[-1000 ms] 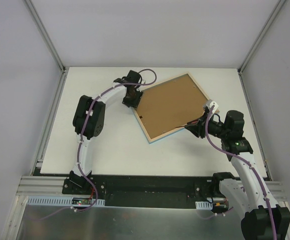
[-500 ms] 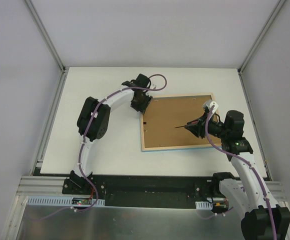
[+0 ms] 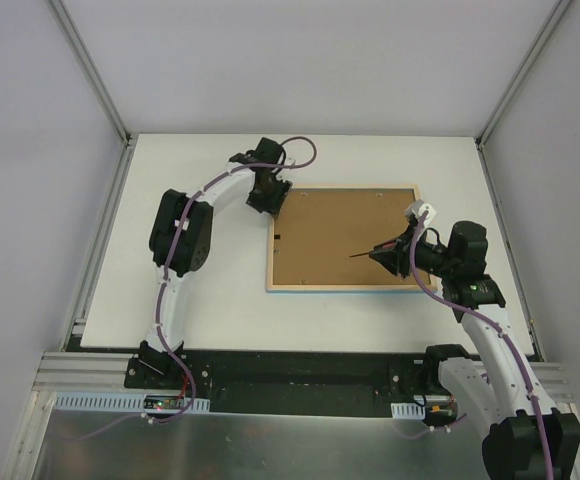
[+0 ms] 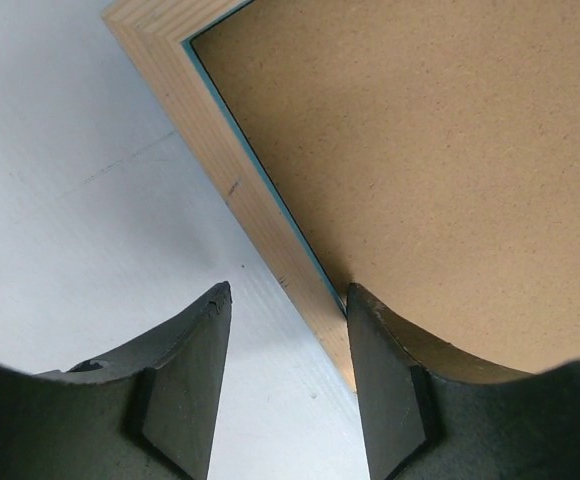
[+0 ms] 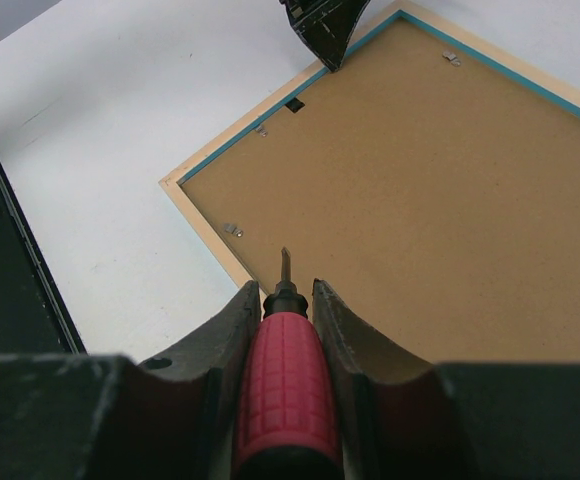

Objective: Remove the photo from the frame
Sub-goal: Adjust the photo frame at the center of the board, then release the photo frame item from the photo frame.

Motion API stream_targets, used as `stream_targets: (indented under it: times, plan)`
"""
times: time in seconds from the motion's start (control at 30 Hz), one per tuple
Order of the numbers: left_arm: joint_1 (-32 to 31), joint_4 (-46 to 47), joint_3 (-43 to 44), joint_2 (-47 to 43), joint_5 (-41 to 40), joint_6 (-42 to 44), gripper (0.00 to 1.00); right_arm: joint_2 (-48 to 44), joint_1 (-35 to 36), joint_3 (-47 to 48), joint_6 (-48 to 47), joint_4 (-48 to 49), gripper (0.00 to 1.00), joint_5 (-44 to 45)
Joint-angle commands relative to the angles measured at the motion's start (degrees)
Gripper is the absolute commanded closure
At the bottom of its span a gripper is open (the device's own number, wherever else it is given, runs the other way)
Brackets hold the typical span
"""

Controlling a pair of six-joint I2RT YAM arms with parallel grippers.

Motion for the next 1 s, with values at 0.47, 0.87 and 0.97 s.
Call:
stream_targets:
  times: [0.47,0.87,0.97]
  plan:
    - [0.6,0.8,-8.9,-11.0,11.7,3.1,0.47,12.0,10.1,14.1,-3.6,-7.2,0.99,12.9]
    - [1.9,3.5,-10.9,-10.0,12.6,2.1,0.47,30.7,21.0,29.1,-3.4,-6.3,0.99,16.5]
    - [2.4,3.8,-10.5,-9.4,12.4,1.8,0.47,35.5,23.3,31.4,-2.7,-4.4,0.99,16.3]
